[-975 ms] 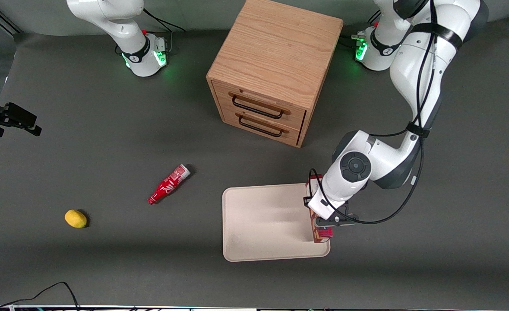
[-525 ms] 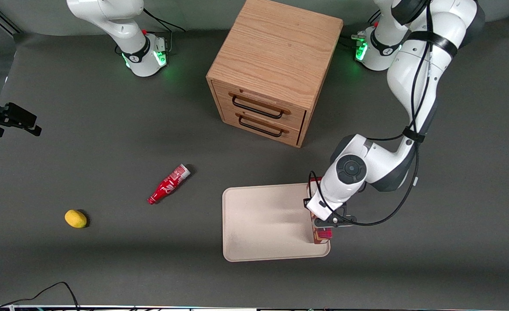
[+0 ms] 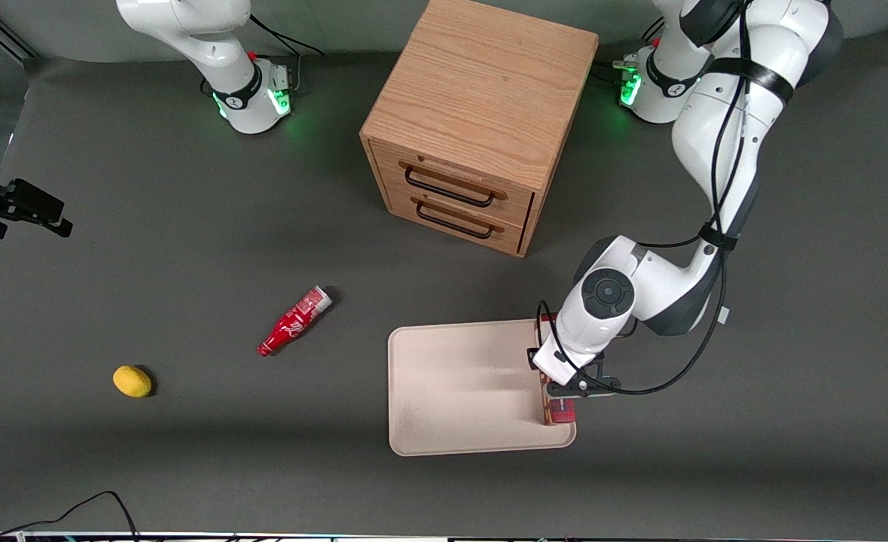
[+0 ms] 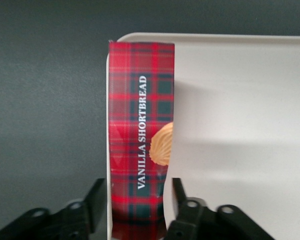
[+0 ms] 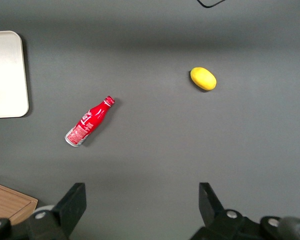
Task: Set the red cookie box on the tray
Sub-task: 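Lower the cookie box onto the tray's edge and open the left gripper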
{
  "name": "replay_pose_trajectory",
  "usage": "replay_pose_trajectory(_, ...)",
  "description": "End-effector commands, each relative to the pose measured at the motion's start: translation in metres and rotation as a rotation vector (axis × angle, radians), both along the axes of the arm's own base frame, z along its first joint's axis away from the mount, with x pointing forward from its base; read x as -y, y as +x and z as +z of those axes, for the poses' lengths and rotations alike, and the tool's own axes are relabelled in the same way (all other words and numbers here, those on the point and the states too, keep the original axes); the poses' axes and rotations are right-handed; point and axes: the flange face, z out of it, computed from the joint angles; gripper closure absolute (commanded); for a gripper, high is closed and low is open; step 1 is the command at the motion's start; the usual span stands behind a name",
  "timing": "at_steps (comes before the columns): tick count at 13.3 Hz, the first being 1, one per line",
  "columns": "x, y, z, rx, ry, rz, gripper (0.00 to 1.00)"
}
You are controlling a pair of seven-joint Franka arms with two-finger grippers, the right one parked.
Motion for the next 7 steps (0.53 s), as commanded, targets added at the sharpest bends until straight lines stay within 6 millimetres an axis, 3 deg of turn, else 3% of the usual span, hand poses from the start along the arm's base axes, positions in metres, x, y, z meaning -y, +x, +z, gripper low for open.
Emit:
replay_pose_trajectory(1,-0.004,0.005,0.021,0.027,0.02,0.033,0.0)
replay_pose_trajectory(3,-0.01,0.004,0.054,0.027,0.04,0.045,0.0)
replay_pose_trajectory(7,-0.046,-0.001,0.137,-0.008,0.084,0.097,0.0)
